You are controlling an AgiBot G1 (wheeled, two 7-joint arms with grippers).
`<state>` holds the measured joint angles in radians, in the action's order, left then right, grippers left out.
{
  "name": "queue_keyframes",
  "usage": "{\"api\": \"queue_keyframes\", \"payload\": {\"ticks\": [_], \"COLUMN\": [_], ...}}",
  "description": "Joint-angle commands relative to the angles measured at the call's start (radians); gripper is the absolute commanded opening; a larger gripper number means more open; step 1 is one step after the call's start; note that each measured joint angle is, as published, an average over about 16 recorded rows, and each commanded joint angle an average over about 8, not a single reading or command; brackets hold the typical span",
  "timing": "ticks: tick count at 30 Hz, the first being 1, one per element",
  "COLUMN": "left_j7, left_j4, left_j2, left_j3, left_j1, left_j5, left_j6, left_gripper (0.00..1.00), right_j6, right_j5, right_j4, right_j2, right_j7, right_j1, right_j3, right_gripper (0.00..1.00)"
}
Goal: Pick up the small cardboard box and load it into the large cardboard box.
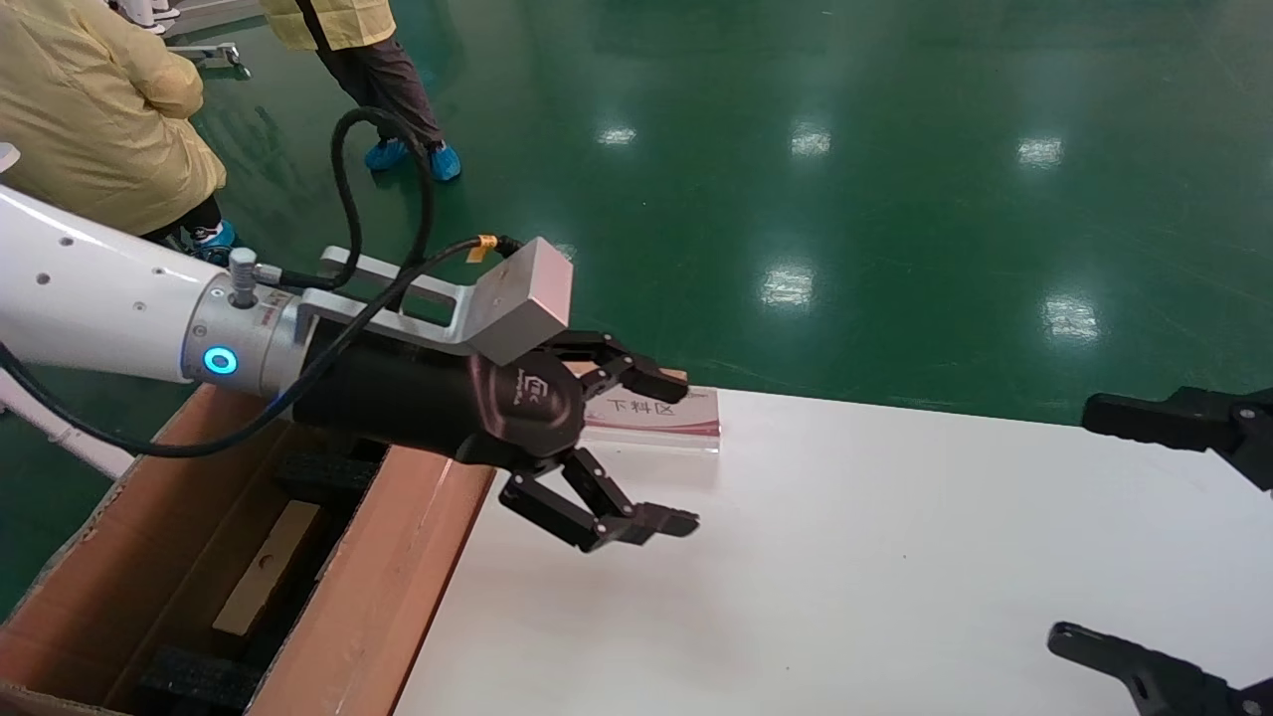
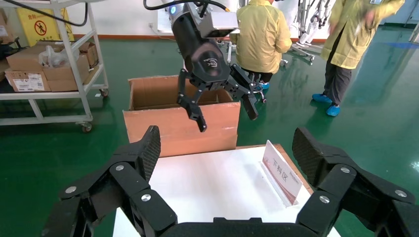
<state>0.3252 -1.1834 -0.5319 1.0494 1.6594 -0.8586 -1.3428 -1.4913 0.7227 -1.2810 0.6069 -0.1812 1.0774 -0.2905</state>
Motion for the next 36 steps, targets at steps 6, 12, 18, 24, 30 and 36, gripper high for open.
{"api": "queue_keyframes", "payload": {"ticks": [6, 12, 18, 24, 30, 36], "left_j7": [-0.042, -0.078, -0.113, -0.136, -0.138, -0.138], "left_j4": [-0.031, -0.057, -0.083, -0.099, -0.1, -0.1], "left_j2": [-0.024, -0.045, -0.065, -0.078, -0.079, -0.079], "left_j3": [-0.233, -0.434, -0.633, -0.76, -0.769, -0.775], "left_j1": [-0.177, -0.33, -0.481, -0.578, -0.584, -0.588], "left_j5": [0.039, 0.072, 0.105, 0.126, 0.128, 0.129], "left_j6": [-0.046, -0.086, -0.126, -0.151, -0.153, -0.154], "left_gripper": [1.0, 1.0, 1.0, 1.0, 1.0, 1.0], "right_j6": [-0.001, -0.002, -0.002, -0.003, -0.004, -0.004], "right_j5": [0.001, 0.003, 0.004, 0.005, 0.007, 0.007], "right_j4": [-0.001, -0.001, -0.002, -0.002, -0.003, -0.003], "right_j2": [0.001, 0.001, 0.002, 0.003, 0.004, 0.004], "right_j7": [-0.001, -0.002, -0.003, -0.004, -0.005, -0.006], "right_j1": [-0.001, -0.001, -0.001, -0.002, -0.002, -0.003], "right_j3": [0.002, 0.004, 0.006, 0.007, 0.009, 0.011], "right_gripper": [0.0, 0.0, 0.0, 0.0, 0.0, 0.44]}}
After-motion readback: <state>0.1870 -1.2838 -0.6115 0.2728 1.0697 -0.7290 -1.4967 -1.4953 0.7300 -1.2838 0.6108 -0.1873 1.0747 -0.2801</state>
